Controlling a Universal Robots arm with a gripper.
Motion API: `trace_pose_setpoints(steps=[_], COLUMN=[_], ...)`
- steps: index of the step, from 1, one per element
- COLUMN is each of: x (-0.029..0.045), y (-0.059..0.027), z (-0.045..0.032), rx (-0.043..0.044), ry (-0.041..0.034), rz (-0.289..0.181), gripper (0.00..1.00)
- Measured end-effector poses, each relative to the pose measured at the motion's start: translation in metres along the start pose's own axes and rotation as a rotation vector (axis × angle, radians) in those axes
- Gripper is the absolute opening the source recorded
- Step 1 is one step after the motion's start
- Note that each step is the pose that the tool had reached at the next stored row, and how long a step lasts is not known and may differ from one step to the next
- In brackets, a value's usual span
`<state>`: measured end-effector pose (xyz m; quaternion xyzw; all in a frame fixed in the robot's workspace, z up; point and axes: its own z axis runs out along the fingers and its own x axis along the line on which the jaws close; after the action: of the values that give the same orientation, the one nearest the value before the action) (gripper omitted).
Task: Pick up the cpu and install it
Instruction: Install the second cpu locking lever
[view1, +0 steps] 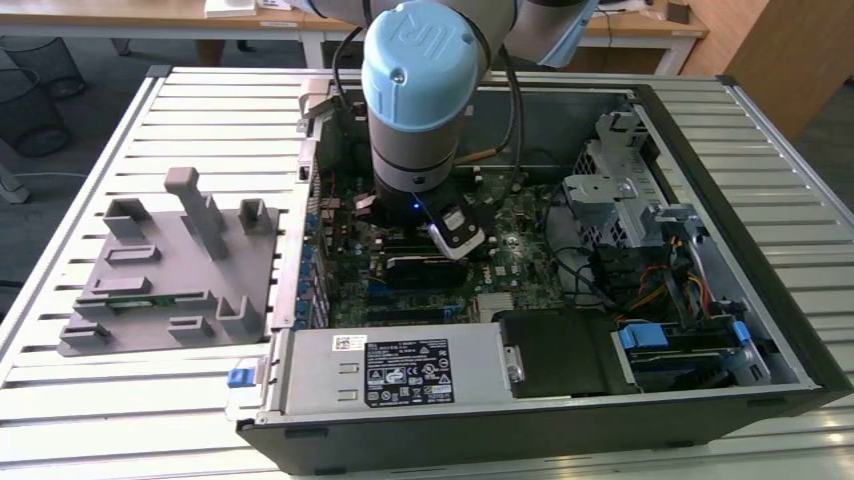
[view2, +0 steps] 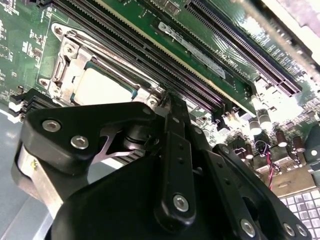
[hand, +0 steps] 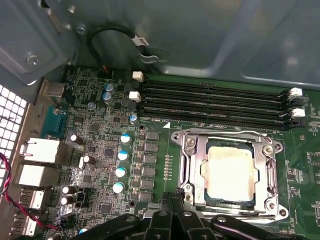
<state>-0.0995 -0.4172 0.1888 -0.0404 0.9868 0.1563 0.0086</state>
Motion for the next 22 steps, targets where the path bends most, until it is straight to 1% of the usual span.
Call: trace_pose_setpoints(steps=[8,15,22], x=[0.0001,-0.0002,-0.0004], y=[0.0018,0.0050,0.0071], z=[-0.0053,-0.0150,-0.0215], rx=[0.0000,0.0001,-0.0012], ry=[0.0000,0.0001,-0.0001], rz=[0.000,0.000,0.000], gripper=[0.11,0.11,0.11])
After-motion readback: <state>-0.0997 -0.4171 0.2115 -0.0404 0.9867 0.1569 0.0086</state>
